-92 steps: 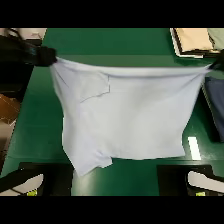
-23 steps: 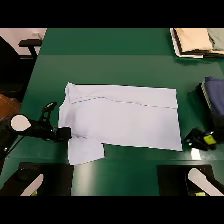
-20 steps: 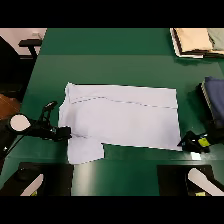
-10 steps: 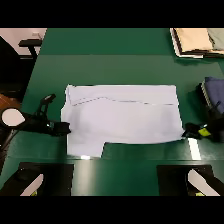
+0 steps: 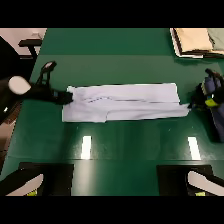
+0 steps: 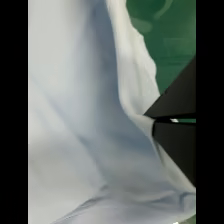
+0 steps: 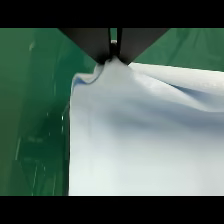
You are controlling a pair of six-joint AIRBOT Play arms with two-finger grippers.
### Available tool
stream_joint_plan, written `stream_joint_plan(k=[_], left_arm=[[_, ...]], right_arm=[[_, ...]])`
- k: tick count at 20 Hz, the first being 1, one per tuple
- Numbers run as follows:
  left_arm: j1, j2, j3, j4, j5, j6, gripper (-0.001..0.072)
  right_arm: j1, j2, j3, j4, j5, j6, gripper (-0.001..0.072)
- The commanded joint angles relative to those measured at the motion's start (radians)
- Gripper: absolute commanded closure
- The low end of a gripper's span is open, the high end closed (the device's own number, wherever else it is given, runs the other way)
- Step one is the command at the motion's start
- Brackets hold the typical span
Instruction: Fold the shirts.
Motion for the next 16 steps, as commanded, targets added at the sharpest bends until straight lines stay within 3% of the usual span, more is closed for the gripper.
stream_joint_plan(k=[1, 7, 8, 9, 10, 11, 16], left_arm=[[0.001, -0.225, 0.163, 0.021, 0.122, 0.02, 0.0683], [0.001, -0.369, 0.251, 0.02, 0.235, 0.017, 0.0682], [0.001, -0.369, 0.254, 0.02, 0.24, 0.017, 0.0681], [0.001, -0.369, 0.262, 0.02, 0.229, 0.017, 0.0585], [0.001, -0.369, 0.273, 0.019, 0.21, 0.014, 0.0356], [0.001, -0.368, 0.289, 0.019, 0.174, 0.009, 0.0208], [0.001, -0.368, 0.369, 0.001, -0.004, 0.017, 0.0214]], right_arm=[[0.01, -0.209, 0.204, 0.04, -0.031, 0.006, 0.0697], [0.01, -0.456, 0.425, 0.14, -0.038, 0.005, 0.0696], [0.01, -0.479, 0.453, 0.156, -0.037, 0.005, 0.0614], [0.008, -0.497, 0.479, 0.171, -0.032, 0.003, 0.0366], [-0.003, -0.509, 0.505, 0.179, -0.016, 0.002, 0.0201], [-0.017, -0.513, 0.517, 0.2, 0.008, -0.029, 0.0196], [-0.138, -0.459, 0.374, 0.243, 0.042, -0.089, 0.0196]])
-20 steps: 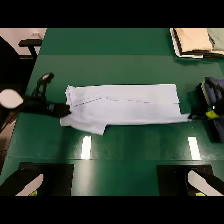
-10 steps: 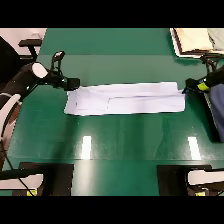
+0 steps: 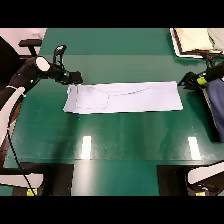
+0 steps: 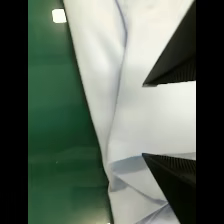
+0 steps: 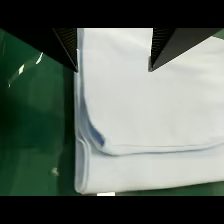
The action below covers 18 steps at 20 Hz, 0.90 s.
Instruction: Fold the shirts.
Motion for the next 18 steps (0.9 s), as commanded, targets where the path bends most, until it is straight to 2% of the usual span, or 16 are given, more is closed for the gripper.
stream_joint_plan(k=[1, 5, 7, 9, 12, 14, 15, 18], left_arm=[[0.0, -0.003, 0.035, -0.032, -0.089, 0.002, 0.0214], [-0.001, -0.004, 0.035, -0.121, -0.062, 0.002, 0.022], [-0.001, -0.005, 0.035, -0.148, -0.053, 0.003, 0.068], [-0.001, -0.005, 0.035, -0.185, -0.03, 0.003, 0.0673], [-0.01, -0.006, 0.035, -0.234, 0.002, 0.003, 0.0681], [-0.049, -0.017, 0.035, -0.232, 0.017, 0.003, 0.0683], [-0.079, -0.029, 0.036, -0.232, 0.032, 0.003, 0.0684], [-0.192, -0.089, 0.045, -0.232, 0.116, 0.005, 0.0684]], right_arm=[[-0.082, 0.02, -0.103, 0.03, 0.014, -0.042, 0.0196], [-0.134, 0.016, -0.239, 0.15, -0.04, -0.112, 0.0197], [-0.123, 0.016, -0.284, 0.221, -0.083, -0.147, 0.0208], [-0.093, 0.003, -0.279, 0.231, -0.108, -0.148, 0.0209], [-0.024, -0.069, -0.206, 0.237, -0.06, -0.146, 0.0309], [0.015, -0.093, -0.165, 0.235, -0.051, -0.147, 0.0618], [0.026, -0.092, -0.148, 0.235, -0.048, -0.147, 0.0697], [0.029, -0.041, -0.07, 0.237, 0.0, -0.133, 0.0697]])
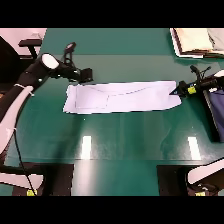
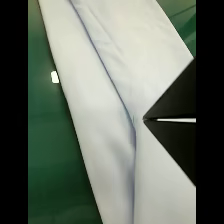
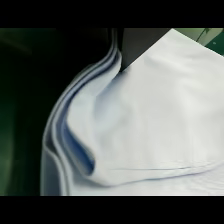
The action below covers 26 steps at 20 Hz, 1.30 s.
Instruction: Fold the shirts.
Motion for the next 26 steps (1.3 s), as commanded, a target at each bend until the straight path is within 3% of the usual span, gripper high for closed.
stream_joint_plan(k=[1, 5, 10, 13, 18, 23, 26], left_arm=[[-0.115, -0.076, 0.032, -0.011, 0.078, 0.003, 0.0684], [-0.237, -0.255, 0.216, -0.011, 0.065, 0.002, 0.0684], [-0.326, -0.468, 0.451, -0.017, -0.015, -0.008, 0.0684], [-0.339, -0.508, 0.481, -0.053, -0.013, -0.01, 0.0684], [-0.338, -0.511, 0.483, -0.047, 0.012, -0.009, 0.0684], [-0.19, -0.499, 0.647, -0.013, -0.24, -0.009, 0.0685], [-0.035, -0.351, 0.654, 0.066, -0.285, -0.009, 0.0685]], right_arm=[[0.018, 0.051, 0.093, 0.01, 0.059, 0.027, 0.0697], [0.061, 0.163, 0.24, 0.01, 0.109, 0.138, 0.0697], [0.217, 0.219, 0.428, 0.014, 0.119, 0.206, 0.0697], [0.308, 0.219, 0.49, 0.11, 0.097, 0.209, 0.0697], [0.423, 0.218, 0.506, 0.125, 0.06, 0.208, 0.0697], [0.508, 0.215, 0.506, 0.143, 0.003, 0.178, 0.0697], [0.61, 0.168, 0.507, 0.238, -0.035, 0.128, 0.0697]])
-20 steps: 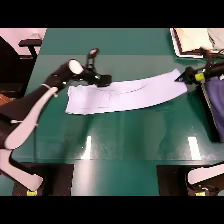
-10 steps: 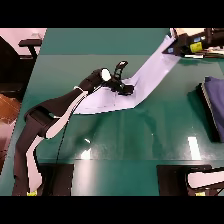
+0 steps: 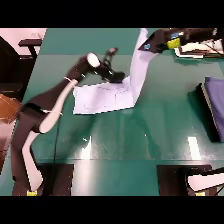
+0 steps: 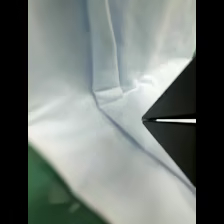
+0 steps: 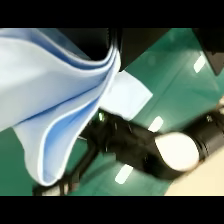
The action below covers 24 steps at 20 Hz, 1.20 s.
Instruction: Fold the shirts.
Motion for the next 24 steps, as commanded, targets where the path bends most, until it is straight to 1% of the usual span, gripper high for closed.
stream_joint_plan(k=[1, 4, 5, 7, 8, 10, 11, 16, 18, 21, 23, 24], left_arm=[[0.172, 0.149, 0.035, 0.095, -0.1, 0.002, 0.0684], [0.314, 0.314, 0.035, 0.165, -0.12, 0.003, 0.0684], [0.356, 0.36, 0.034, 0.177, -0.128, 0.003, 0.0684], [0.416, 0.427, 0.032, 0.18, -0.142, 0.01, 0.0683], [0.437, 0.45, 0.031, 0.18, -0.151, 0.01, 0.0683], [0.454, 0.475, 0.031, 0.18, -0.172, 0.01, 0.0683], [0.454, 0.477, 0.031, 0.187, -0.183, 0.01, 0.0683], [0.45, 0.476, -0.005, 0.17, -0.215, 0.01, 0.0684], [0.45, 0.476, -0.021, 0.171, -0.217, 0.01, 0.0684], [0.45, 0.476, -0.024, 0.171, -0.215, 0.011, 0.0684], [0.45, 0.476, -0.024, 0.17, -0.216, 0.029, 0.0684], [0.45, 0.476, -0.024, 0.17, -0.215, 0.029, 0.0684]], right_arm=[[0.126, -0.056, 0.002, 0.111, -0.076, -0.071, 0.0697], [0.298, -0.164, 0.003, 0.13, -0.212, -0.13, 0.0692], [0.346, -0.201, 0.003, 0.13, -0.253, -0.137, 0.0629], [0.411, -0.26, 0.002, 0.128, -0.277, -0.173, 0.0197], [0.423, -0.28, 0.002, 0.126, -0.263, -0.181, 0.009], [0.403, -0.296, 0.002, 0.123, -0.187, -0.182, 0.0102], [0.375, -0.295, 0.002, 0.106, -0.144, -0.178, 0.0158], [0.162, -0.277, 0.001, -0.115, 0.088, -0.082, 0.0158], [0.071, -0.271, -0.022, -0.201, 0.134, -0.035, 0.0159], [-0.052, -0.23, -0.183, -0.214, 0.074, -0.008, 0.0158], [-0.112, -0.2, -0.329, -0.204, -0.03, 0.026, 0.0157], [-0.127, -0.195, -0.387, -0.175, -0.077, 0.032, 0.0157]])
